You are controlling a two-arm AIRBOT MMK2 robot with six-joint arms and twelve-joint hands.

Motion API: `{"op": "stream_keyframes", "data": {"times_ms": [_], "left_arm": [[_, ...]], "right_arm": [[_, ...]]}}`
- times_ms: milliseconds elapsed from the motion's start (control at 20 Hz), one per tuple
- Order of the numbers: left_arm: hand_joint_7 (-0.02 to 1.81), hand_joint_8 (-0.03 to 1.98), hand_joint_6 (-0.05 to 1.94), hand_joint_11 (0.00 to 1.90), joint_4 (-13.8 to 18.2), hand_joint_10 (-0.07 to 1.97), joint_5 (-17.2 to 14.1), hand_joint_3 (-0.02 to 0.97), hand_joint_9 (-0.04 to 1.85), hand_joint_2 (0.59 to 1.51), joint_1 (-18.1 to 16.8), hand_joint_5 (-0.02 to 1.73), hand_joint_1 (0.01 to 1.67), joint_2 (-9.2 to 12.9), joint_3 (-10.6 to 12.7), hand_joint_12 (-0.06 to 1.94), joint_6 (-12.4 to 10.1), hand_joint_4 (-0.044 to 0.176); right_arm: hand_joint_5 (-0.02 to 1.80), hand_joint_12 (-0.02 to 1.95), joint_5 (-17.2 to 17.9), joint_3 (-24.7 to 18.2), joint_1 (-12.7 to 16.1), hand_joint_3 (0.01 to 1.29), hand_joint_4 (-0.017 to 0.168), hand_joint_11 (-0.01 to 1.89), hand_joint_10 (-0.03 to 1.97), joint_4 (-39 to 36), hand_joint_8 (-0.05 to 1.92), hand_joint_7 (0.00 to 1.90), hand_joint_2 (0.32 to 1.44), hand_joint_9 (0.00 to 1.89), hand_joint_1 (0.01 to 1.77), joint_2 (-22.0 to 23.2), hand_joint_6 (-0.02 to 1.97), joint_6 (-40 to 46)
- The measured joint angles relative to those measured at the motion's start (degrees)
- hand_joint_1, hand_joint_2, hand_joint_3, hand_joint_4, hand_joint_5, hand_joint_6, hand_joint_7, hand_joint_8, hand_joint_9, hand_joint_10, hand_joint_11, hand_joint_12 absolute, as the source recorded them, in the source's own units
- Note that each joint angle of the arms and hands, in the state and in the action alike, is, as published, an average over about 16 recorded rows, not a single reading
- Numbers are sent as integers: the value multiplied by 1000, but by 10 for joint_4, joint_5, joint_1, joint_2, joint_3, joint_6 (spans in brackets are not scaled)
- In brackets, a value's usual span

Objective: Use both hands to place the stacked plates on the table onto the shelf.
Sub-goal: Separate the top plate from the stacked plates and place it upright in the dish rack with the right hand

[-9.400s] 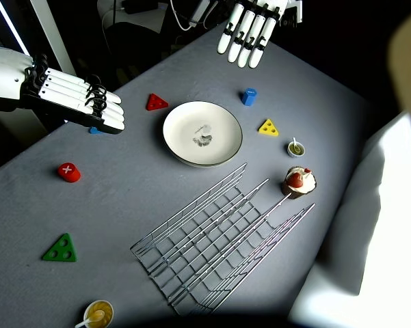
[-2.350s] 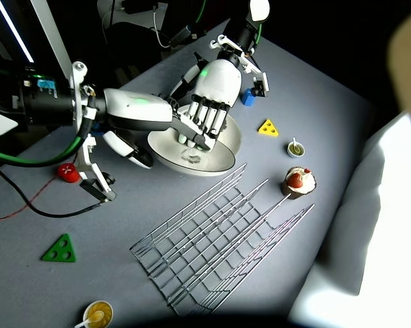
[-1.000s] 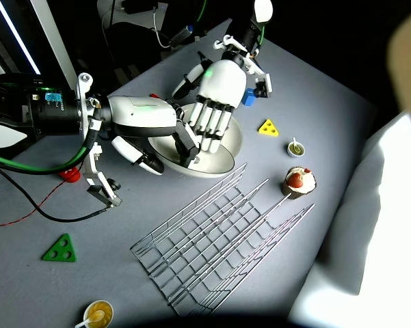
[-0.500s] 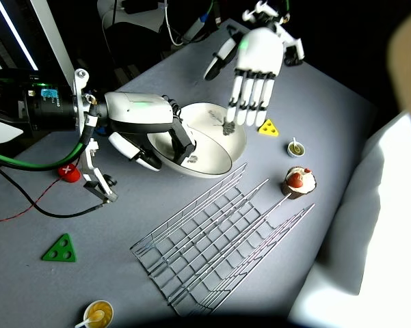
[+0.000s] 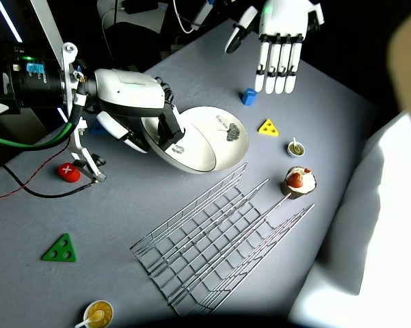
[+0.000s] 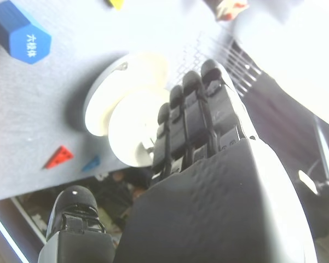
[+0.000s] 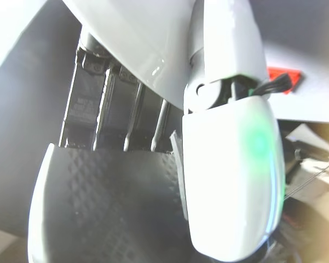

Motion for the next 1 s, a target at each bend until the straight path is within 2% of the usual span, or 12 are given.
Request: {"op": "stream_keyframes", "data": {"times_ms": [300, 600, 800, 1000], "left_arm": [[216, 13, 20, 187, -9, 8, -21, -3, 219, 1059, 0, 160, 15, 20, 5, 22, -2, 1], [211, 12, 20, 188, -14, 8, -35, -3, 219, 1059, 3, 164, 15, 28, 10, 22, -4, 1], [209, 12, 20, 189, -18, 9, -42, -3, 219, 1059, 6, 164, 15, 29, 13, 22, -6, 1], [210, 12, 20, 191, -29, 8, -46, -4, 222, 1059, 9, 165, 15, 30, 15, 22, -6, 1]], "right_arm": [[994, 1241, -17, -35, 49, 14, 0, 1002, 635, 38, 474, 1144, 907, 1139, 1468, 31, 852, 4], [1006, 1228, -26, -58, 90, 14, -2, 1003, 627, 52, 470, 1157, 913, 1144, 1468, 56, 875, 33], [1004, 1222, -31, -59, 108, 14, -5, 1004, 612, 26, 464, 1163, 914, 1153, 1468, 65, 850, 97], [999, 1222, -32, -47, 118, 14, -5, 1003, 611, -35, 498, 1146, 914, 1155, 1468, 70, 852, 207]]}}
